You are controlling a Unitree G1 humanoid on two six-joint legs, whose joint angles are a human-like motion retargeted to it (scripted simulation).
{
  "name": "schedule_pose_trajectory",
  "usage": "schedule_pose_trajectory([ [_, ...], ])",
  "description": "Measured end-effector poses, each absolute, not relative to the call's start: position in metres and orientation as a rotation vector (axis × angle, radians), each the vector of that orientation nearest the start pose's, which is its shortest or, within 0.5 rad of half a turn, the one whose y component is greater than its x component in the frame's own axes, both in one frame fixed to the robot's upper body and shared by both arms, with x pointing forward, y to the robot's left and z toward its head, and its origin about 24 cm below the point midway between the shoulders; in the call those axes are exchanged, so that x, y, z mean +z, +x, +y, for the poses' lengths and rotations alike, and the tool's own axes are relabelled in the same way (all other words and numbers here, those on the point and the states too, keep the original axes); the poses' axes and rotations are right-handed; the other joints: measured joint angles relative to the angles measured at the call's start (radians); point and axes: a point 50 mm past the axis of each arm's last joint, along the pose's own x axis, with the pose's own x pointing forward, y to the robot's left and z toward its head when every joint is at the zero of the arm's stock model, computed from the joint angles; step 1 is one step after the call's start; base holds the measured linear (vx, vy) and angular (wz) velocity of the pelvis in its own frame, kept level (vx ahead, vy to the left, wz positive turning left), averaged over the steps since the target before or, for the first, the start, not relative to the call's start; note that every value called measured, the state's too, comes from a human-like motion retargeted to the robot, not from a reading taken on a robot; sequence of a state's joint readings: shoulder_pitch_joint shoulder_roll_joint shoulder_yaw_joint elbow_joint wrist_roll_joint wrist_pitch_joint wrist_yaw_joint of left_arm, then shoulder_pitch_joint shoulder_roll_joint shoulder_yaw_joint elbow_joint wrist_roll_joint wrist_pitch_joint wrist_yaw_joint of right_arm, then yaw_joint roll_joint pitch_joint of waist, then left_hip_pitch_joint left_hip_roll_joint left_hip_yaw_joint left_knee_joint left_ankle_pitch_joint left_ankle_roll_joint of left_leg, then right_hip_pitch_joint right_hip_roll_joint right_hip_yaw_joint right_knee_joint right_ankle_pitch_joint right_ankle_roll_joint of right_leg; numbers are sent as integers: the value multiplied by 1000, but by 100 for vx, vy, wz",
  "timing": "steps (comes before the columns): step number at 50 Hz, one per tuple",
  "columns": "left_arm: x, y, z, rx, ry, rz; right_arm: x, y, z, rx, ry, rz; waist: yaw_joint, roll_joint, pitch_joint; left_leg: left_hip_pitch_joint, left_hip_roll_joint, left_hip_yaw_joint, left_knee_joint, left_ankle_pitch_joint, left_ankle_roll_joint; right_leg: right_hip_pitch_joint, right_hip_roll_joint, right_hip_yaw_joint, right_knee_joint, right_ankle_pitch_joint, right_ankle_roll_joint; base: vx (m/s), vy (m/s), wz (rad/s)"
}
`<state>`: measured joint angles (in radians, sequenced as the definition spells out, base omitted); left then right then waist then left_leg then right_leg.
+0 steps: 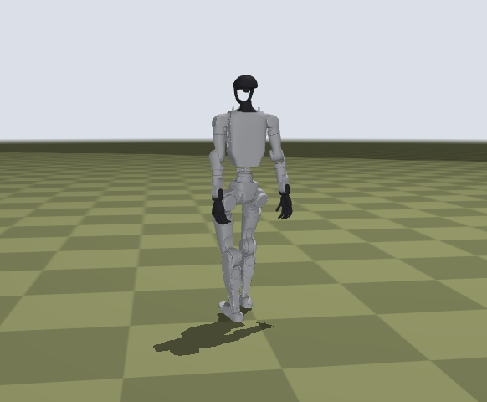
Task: In place motions
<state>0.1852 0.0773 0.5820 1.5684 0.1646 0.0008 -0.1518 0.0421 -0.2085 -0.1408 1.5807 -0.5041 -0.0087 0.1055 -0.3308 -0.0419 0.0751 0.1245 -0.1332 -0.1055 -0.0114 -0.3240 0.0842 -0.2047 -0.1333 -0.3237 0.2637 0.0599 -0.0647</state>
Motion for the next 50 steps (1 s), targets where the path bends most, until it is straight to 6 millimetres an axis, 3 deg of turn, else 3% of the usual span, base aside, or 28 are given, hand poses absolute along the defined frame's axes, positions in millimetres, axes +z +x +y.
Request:
schedule_pose_trajectory([
  [3,-174,-70,171,438,-496,1656,-174,9,-227,242,-373,1583,98,1,-11,-33,-10,85,14,-13,7,155,27,50,-25,151,12,-4,-8,-191],
  [5,-174,-71,171,461,-506,1658,-174,22,-225,270,-389,1541,155,6,-29,-60,-6,145,25,-23,1,248,34,56,-64,87,54,-2,-6,-158],
  [7,-173,-75,174,439,-467,1675,-174,28,-222,293,-396,1520,186,4,-56,-61,-19,164,18,-33,-2,293,37,-34,-155,7,33,9,-5,-94],
  [10,-172,-80,181,364,-364,1716,-175,28,-219,315,-379,1522,270,14,-101,-63,-19,209,2,-48,-4,282,51,48,-256,99,61,6,-12,-91],
  [12,-173,-76,181,320,-295,1714,-175,32,-219,309,-363,1514,321,36,-133,-103,-5,238,6,-55,0,247,49,3,-252,106,84,-9,-6,-80],
  [13,-174,-73,180,306,-270,1703,-174,35,-218,310,-363,1504,341,40,-143,-123,-1,258,11,-58,1,217,61,35,-246,111,67,-13,-3,-113],
  [15,-176,-64,179,280,-253,1658,-173,48,-217,333,-383,1468,391,50,-118,-140,16,336,22,-61,4,188,96,155,-229,117,38,-16,-10,-148],
  [17,-178,-48,179,240,-252,1607,-172,65,-214,366,-413,1421,361,60,-60,-129,28,350,31,-61,1,212,98,134,-227,118,36,-21,-20,-49],
  [20,-180,-28,180,167,-219,1565,-170,78,-212,388,-443,1372,207,55,-23,-101,21,251,27,-75,-28,232,64,39,-221,99,41,-25,-9,149],
  [23,-180,-24,181,120,-175,1554,-172,63,-215,382,-453,1415,183,58,-24,-101,18,243,24,-75,-31,238,67,42,-225,99,35,-6,-1,48],
  [29,-180,-33,182,81,-116,1582,-173,-2,-225,309,-400,1675,261,78,-95,-124,37,265,22,-97,-44,212,86,46,-242,110,35,6,-6,-10],
  [32,-179,-38,179,109,-158,1600,-171,-22,-227,283,-388,1749,266,77,-93,-123,41,274,25,-107,-49,210,90,55,-240,109,31,-5,-7,-9],
  [41,-178,-50,175,183,-234,1659,-169,-33,-232,247,-397,1760,213,88,-91,-134,59,281,33,-129,-72,202,103,57,-231,102,17,-4,-4,2],
  [50,-179,-39,186,164,-170,1623,-171,-18,-235,243,-388,1700,202,94,-90,-162,84,273,34,-128,-111,183,119,52,-229,99,-3,-9,-9,16],
])
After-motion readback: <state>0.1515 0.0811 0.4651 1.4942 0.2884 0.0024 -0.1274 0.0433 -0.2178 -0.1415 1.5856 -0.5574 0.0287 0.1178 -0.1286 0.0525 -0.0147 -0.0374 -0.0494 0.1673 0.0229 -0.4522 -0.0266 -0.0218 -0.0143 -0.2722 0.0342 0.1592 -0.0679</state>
